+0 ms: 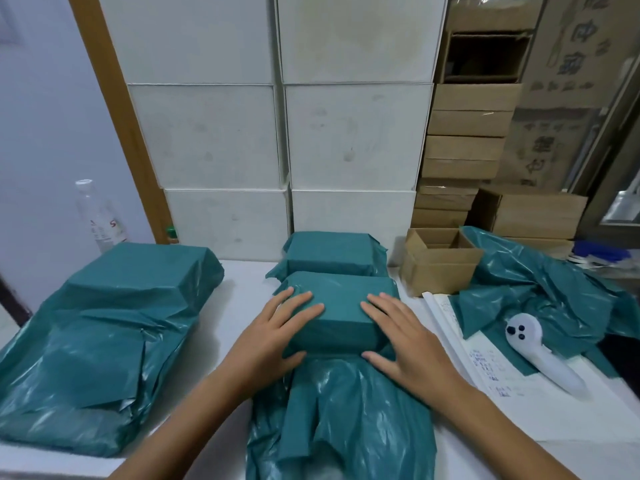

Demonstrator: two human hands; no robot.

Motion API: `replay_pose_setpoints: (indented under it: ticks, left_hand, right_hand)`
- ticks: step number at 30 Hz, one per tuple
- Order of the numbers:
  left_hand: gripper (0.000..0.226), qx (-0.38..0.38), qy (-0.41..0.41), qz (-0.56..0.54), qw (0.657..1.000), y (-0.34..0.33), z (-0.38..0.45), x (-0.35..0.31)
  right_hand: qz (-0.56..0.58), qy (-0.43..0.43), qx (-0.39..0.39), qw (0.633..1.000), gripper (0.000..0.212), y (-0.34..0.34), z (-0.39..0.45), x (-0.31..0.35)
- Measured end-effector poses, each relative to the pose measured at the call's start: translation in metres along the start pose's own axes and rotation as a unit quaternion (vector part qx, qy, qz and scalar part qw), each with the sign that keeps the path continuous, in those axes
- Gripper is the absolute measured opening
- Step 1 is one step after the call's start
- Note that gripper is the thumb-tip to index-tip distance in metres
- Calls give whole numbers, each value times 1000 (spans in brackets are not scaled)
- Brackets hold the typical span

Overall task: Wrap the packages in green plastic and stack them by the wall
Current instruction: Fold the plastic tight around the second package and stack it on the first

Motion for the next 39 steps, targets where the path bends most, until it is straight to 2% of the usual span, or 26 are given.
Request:
replay_pose_setpoints:
  ticks: [4, 12, 14, 16, 19, 22, 25, 29, 32, 35, 36, 38, 39]
  left_hand:
    - [105, 10, -4, 4, 1000, 0, -4, 3]
    - [109, 16, -34, 56, 998, 9, -21, -2]
    - [102, 17, -39, 51, 998, 18, -25, -5]
    - [86, -15, -48, 51, 997, 32, -34, -9]
    - [72, -29, -93, 70, 993, 51, -68, -11]
    - [79, 23, -160, 97, 982, 59, -113, -10]
    - [56, 39, -228, 187, 955, 42, -145, -4]
    - [51, 51, -213, 179, 959, 14, -154, -12]
    - [45, 59, -203, 122, 970, 5, -148, -23]
    - [39, 74, -199, 110, 971, 9, -145, -28]
    - [37, 73, -202, 110, 970, 10, -144, -30]
    - [32, 50, -211, 97, 971, 13, -143, -32]
    - [29, 33, -208, 72, 975, 16, -141, -34]
  right_hand:
    - [34, 37, 49, 998, 86, 10, -8, -14]
    - [55, 70, 93, 992, 94, 27, -17, -9]
    - [73, 66, 76, 992, 92, 34, -20, -4]
    - [76, 71, 23, 994, 84, 44, -28, -2]
    - [22, 112, -29, 993, 75, 56, -58, -7]
    - [-46, 169, 15, 984, 68, 47, -102, -12]
    - [-92, 218, 39, 971, 53, 26, -130, -15]
    - [-98, 193, 50, 975, 45, 34, -126, -9]
    - [-124, 219, 101, 963, 47, 19, -127, -2]
    - [-155, 218, 147, 952, 45, 2, -139, -8]
    - [-132, 213, 160, 955, 44, 1, -146, -10]
    - [-17, 158, 140, 977, 36, -2, -147, -8]
    - [3, 144, 110, 983, 32, -1, -148, -10]
Point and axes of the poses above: each hand's wrist, its own z-axis towards the middle knuckle, its own y-axis out of the back of the hand, x = y × z, the point moved 2 cm from there along z, towards the middle knuckle, and after that the axes turned 3 degrees about x, right-handed, at the moved point
